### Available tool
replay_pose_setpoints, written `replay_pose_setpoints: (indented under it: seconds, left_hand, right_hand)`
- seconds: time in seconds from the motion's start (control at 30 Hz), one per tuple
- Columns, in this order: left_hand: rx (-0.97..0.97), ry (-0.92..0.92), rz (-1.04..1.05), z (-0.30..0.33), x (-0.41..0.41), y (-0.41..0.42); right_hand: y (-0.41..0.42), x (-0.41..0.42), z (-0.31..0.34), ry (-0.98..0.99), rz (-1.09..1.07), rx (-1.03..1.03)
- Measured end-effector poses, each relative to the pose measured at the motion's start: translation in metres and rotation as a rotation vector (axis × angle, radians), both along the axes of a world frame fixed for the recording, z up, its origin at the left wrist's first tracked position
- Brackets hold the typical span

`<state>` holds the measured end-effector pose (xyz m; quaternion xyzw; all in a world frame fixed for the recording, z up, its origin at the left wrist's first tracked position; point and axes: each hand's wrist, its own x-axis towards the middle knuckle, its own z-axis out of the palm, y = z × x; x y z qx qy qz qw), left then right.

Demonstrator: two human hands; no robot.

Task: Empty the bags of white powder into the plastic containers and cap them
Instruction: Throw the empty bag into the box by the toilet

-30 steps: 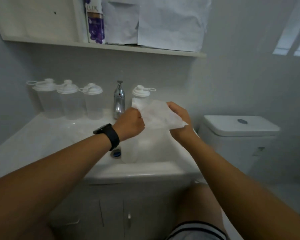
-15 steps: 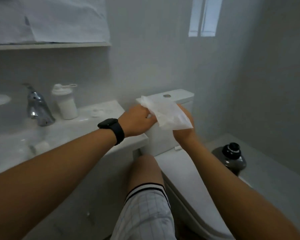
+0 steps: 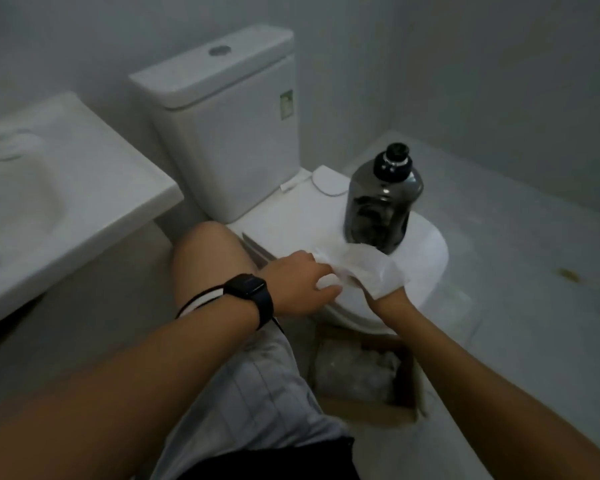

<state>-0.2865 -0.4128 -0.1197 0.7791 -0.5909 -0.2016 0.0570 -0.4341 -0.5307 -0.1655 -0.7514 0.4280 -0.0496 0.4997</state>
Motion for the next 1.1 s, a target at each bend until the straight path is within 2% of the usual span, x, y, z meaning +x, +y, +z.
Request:
replay_pose_setpoints:
  seconds: [0.1,0.17,0.27,0.4,0.53,0.63,0.8,0.9,1.0,1.1]
  left_hand:
    - [0.081,-0.026,-0.135,-0.033,-0.007,-0.004]
    - [0.146,-0.049,-0.214,-0.051,-0.012,-0.010]
    - [0.249,-0.092,-0.314,-0.062,-0.024,-0.014]
    - [0.314,-0.119,-0.306,-0.073,-0.024,-0.018]
    - [0.389,-0.053,-0.257,-0.086,-0.026,-0.008]
    - [0.400,-0.030,-0.266,-0.091,-0.026,-0.004]
    - [0.416,-0.057,-0.288,-0.094,-0.026,-0.003]
    - [0.445,-0.074,-0.302,-0.097,-0.026,0.001]
    - [0.431,-0.075,-0.288,-0.096,-0.026,0.001]
    - [0.435,-0.067,-0.284,-0.095,-0.027,0.001]
  right_hand:
    - [0.004,-0.022,-0.035,0.007,-0.050,-0.026]
    - [0.004,-0.039,-0.059,0.072,-0.038,0.050]
    - [0.005,-0.061,-0.087,0.267,0.030,0.182]
    - [0.009,-0.063,-0.121,0.283,0.056,0.104]
    - [0.020,-0.072,-0.138,0.297,0.237,0.072]
    - [0.016,-0.072,-0.165,0.213,0.329,-0.068]
    - [0.014,-0.056,-0.189,0.361,0.478,-0.099]
    - [0.007,-0.052,-0.203,0.457,0.411,-0.087]
    - [-0.001,-0.055,-0.227,0.572,0.325,0.023]
    - [-0.005,-0.059,-0.226,0.673,0.329,0.025]
